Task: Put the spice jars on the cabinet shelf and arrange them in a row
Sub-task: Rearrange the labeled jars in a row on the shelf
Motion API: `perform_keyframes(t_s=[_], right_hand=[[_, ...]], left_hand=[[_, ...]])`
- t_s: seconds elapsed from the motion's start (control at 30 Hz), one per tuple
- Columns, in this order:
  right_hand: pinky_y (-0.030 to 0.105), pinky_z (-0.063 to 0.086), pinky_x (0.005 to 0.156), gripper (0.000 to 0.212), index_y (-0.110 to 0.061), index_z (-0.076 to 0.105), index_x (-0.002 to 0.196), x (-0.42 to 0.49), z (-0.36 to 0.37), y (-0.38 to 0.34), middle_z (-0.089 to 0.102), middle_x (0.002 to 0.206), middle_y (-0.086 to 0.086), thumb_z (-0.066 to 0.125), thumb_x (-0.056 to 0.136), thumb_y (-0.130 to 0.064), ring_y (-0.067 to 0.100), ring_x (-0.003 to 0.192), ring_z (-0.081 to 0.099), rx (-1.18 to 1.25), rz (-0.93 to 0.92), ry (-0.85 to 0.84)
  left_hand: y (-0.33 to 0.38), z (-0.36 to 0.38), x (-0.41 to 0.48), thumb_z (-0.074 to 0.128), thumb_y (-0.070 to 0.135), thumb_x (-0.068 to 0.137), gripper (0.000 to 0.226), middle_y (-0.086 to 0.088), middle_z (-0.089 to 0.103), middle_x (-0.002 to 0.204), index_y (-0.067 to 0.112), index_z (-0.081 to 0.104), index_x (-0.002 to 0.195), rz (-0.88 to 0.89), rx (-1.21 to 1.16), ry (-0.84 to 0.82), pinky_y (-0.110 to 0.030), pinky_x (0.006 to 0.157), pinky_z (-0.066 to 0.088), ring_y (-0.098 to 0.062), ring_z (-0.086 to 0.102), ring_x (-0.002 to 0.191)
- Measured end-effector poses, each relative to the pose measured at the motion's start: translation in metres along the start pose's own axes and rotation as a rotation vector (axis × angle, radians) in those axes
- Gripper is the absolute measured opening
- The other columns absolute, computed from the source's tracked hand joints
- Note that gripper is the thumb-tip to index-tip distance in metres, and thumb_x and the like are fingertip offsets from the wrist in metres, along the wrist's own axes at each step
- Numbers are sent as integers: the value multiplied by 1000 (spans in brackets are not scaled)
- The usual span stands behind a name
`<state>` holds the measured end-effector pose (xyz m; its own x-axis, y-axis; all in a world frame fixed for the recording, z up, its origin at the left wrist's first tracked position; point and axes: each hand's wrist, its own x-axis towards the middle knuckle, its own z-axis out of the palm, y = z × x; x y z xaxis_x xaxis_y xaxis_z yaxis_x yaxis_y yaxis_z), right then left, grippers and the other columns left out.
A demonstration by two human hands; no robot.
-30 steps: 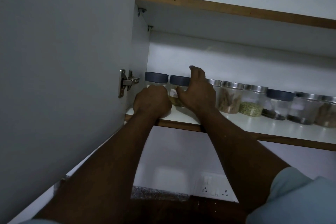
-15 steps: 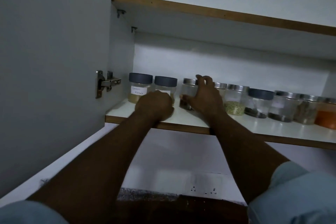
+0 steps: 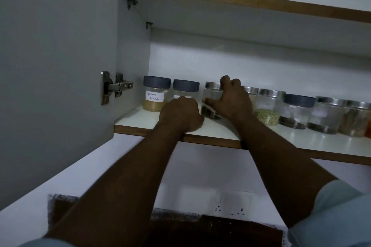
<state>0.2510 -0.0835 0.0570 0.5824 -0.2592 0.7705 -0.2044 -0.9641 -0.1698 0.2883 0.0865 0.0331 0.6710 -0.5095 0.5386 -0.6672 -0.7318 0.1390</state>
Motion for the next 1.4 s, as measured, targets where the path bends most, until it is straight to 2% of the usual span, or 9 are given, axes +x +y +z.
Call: perform_keyframes(t_s=[0.17,0.37,0.6,0.73,0.83,0.97,1.1,1.23,1.4], right_hand=[[39,49,86,81,-29,38,149,-6,0,2,48,135,14,70,79,-54,36,117,54,123,-4,-65],[42,53,84,83,-25,39,137,-10,-2,-1,55,127,11,69,74,-70,33,112,58,44,36,-64],[43,55,82,94,-22,29,142,-11,-3,-2,55,127,14,76,67,-53,36,108,60,52,104,-76],[38,49,72,83,-23,32,134,-11,-3,-2,59,120,14,66,68,-62,36,98,63,-29,99,-51],[42,54,79,97,-22,32,141,-10,-3,-2,54,128,15,68,69,-76,36,107,62,-81,87,-60],[38,49,74,85,-22,39,134,-8,0,0,47,127,13,75,71,-66,35,105,59,-6,69,-38],[37,47,77,86,-22,33,142,-9,2,1,55,127,11,71,72,-55,36,107,60,55,35,-55],[40,55,78,84,-23,32,138,-10,-1,-2,63,119,11,68,72,-61,34,98,65,18,33,-52],[40,55,79,87,-23,37,138,-10,-1,1,52,126,14,77,73,-64,35,104,61,-17,19,-50]], left_hand=[[-1,0,1,63,48,88,37,-5,72,99,17,73,105,-28,-23,5,-33,74,52,-22,64,88],[1,-3,-2,64,47,85,38,-5,72,104,18,73,107,-59,-7,20,-38,82,56,-25,66,96],[0,-6,-5,69,37,84,32,-6,68,105,14,70,106,-197,15,82,-35,75,51,-26,65,96],[-2,-7,-7,69,36,86,39,-7,68,115,14,66,119,-329,8,135,-36,75,48,-27,64,104],[-3,-7,-8,70,34,86,38,-6,69,115,14,66,118,-364,25,163,-34,71,44,-26,65,104],[-4,-6,-8,70,32,85,38,-7,67,116,13,66,118,-318,35,133,-35,75,46,-27,64,105],[-2,-5,-6,68,38,85,32,-7,70,106,16,71,106,-103,18,79,-37,81,55,-26,66,98],[0,-5,-4,60,56,86,44,-6,69,107,20,72,108,-8,10,8,-40,85,56,-25,64,99],[-2,-4,-2,61,56,85,41,-5,71,99,19,73,97,-24,-17,-4,-37,81,55,-24,65,92]])
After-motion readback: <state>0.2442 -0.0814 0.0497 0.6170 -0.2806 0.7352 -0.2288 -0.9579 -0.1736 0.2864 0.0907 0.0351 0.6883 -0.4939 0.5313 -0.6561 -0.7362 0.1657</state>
